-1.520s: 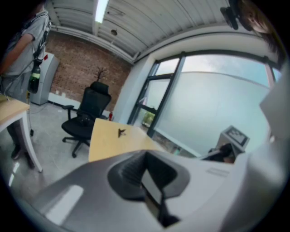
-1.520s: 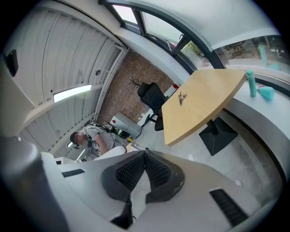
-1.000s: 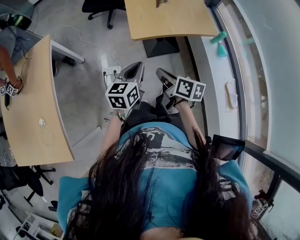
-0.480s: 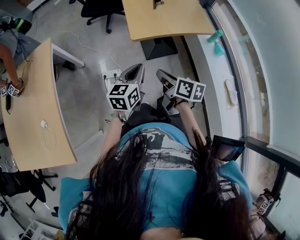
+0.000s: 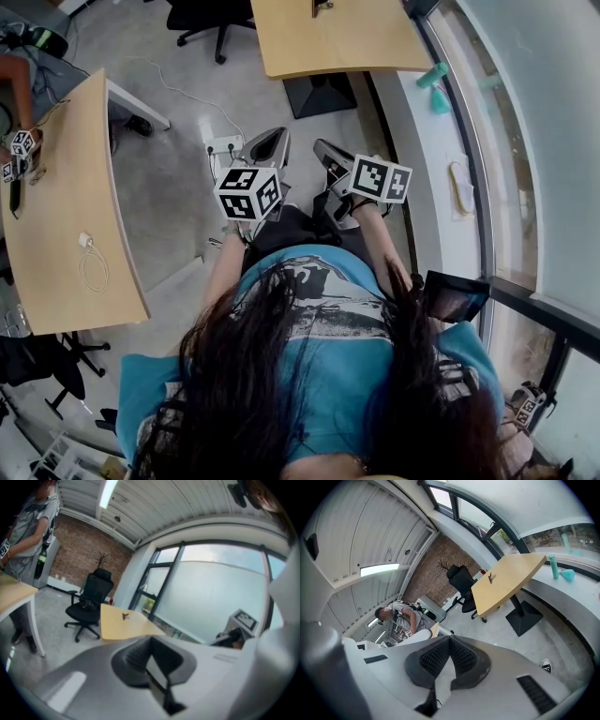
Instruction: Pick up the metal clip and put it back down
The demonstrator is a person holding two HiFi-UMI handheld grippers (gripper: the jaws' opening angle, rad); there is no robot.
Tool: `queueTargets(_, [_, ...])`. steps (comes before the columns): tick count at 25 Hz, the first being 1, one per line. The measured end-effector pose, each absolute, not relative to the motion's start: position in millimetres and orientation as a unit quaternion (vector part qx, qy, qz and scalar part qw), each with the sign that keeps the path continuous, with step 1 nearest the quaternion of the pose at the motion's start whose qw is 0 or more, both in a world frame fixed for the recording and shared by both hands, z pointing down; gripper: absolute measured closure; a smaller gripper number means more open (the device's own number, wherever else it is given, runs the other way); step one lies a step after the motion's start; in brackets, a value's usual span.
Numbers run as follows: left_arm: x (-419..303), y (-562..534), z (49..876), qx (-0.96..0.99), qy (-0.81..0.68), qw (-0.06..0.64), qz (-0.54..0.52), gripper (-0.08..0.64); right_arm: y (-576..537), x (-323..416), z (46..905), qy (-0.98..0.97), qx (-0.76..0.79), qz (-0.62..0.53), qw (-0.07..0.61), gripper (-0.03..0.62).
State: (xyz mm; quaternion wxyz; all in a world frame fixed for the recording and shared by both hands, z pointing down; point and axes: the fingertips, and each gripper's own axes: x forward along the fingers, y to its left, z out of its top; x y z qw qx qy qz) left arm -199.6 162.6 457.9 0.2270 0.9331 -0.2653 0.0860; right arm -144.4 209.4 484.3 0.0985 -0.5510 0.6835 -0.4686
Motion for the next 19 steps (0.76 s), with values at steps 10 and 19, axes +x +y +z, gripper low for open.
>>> queueTargets(10, [-201.2,162.7,456.6,0.932,-0.267,0.229,0.085,0.558,209.4,-144.4,485.6,0.681,-0.551,-0.472,0.097,0.577])
queueTargets(19, [-193.0,164.4,455.8,0.933,-0.265,0.229,0.087,0.558,211.7,-135.2,485.6,0.678,-0.554,-0.473,0.098,0.577])
